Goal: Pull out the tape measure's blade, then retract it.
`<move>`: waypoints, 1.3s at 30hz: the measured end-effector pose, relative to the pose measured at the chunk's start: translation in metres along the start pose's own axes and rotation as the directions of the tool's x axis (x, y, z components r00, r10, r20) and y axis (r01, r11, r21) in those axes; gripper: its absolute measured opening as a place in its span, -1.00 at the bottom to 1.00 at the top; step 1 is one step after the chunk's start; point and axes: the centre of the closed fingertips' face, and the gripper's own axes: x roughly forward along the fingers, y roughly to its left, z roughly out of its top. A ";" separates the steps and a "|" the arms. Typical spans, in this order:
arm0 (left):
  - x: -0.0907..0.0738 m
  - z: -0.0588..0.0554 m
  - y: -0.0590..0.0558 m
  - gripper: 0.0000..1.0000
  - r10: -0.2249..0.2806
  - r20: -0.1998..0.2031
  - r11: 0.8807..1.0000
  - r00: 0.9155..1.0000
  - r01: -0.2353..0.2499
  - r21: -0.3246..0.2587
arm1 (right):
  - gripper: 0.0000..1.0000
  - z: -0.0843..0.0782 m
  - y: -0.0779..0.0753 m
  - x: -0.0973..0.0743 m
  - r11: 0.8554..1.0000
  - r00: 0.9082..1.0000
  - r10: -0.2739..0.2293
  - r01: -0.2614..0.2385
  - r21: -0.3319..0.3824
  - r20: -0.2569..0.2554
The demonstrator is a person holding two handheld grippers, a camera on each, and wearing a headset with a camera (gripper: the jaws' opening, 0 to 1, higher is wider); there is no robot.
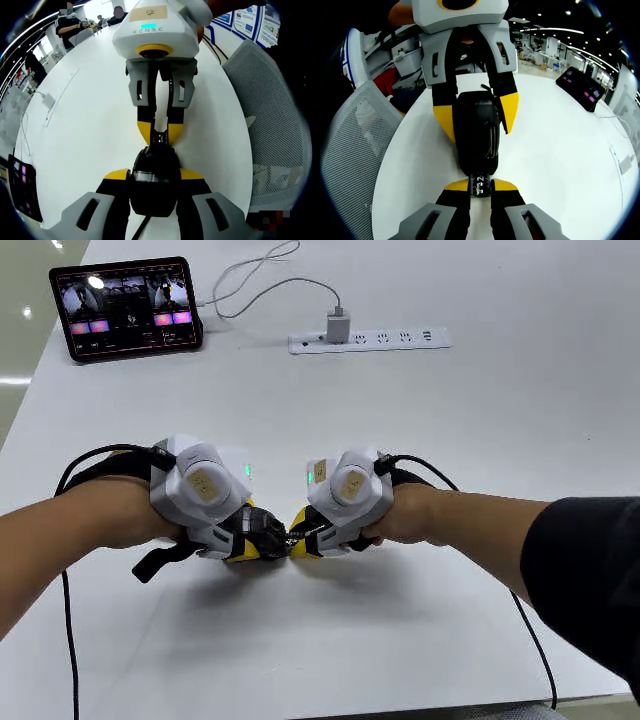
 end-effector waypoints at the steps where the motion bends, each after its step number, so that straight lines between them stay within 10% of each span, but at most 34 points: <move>1: 0.000 0.000 0.000 -0.41 -0.001 0.002 1.000 1.000 0.001 0.000 | -0.79 0.000 0.001 0.000 1.000 1.000 0.001 -0.001 0.008 0.003; 39: -0.001 0.000 -0.001 -0.41 -0.001 -0.007 1.000 1.000 0.001 0.000 | -0.79 -0.018 -0.001 -0.016 1.000 1.000 -0.016 0.016 -0.002 -0.025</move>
